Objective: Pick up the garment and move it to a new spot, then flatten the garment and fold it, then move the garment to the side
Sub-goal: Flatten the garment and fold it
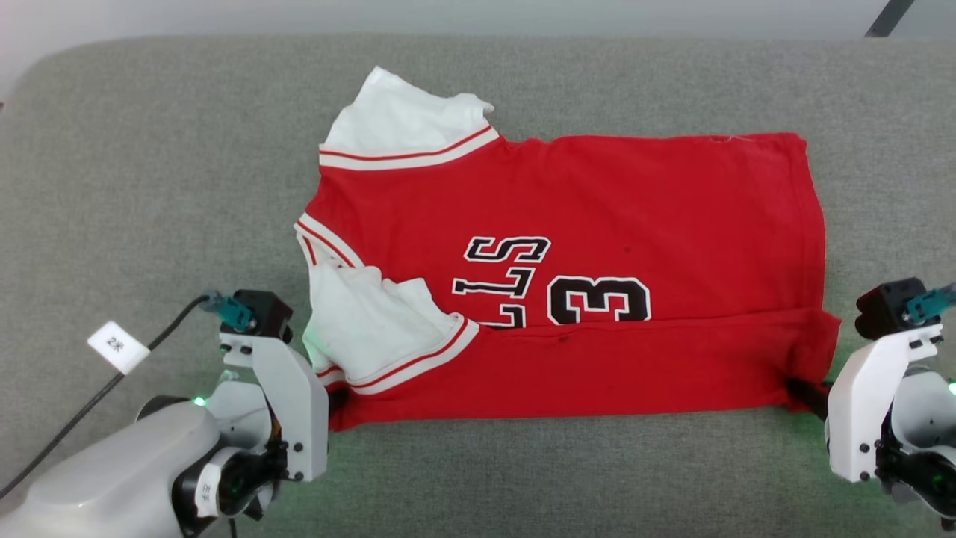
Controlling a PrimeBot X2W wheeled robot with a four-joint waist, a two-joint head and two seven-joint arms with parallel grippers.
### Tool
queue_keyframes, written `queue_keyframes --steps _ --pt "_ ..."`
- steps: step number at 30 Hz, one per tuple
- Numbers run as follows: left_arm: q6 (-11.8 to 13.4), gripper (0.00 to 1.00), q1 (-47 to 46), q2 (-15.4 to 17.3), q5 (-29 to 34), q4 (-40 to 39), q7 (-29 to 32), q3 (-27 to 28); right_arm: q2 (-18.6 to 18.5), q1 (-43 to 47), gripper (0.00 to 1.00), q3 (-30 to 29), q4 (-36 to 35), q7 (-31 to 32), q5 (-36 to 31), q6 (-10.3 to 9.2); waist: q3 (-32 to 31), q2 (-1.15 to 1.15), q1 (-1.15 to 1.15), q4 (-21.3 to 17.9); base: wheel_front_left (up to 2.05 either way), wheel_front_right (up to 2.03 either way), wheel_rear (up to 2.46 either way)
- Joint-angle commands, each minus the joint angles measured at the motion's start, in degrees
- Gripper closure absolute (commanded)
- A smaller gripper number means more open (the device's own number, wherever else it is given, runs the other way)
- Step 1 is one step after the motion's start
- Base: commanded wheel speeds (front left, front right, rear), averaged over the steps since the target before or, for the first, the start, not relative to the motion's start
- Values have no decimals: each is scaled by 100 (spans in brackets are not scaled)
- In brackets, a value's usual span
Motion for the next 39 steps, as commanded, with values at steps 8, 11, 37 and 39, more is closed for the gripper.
queue_keyframes --steps 8,11,37,39 --pt "282 100 264 322 -141 -478 145 -16 -99 404 100 35 -249 300 107 -4 -390 0 0 -8 0 0 0" --pt "399 100 328 445 -175 -684 152 -13 -127 519 100 -17 -395 401 114 -4 -470 0 0 -14 0 0 0" --pt "811 0 683 755 -434 -1181 126 55 85 1018 0 -411 -814 625 -113 -4 -554 0 0 -162 0 0 0" --pt "837 0 625 792 -386 -1208 168 52 83 1001 0 -440 -863 588 -129 -4 -561 0 0 -179 0 0 0"
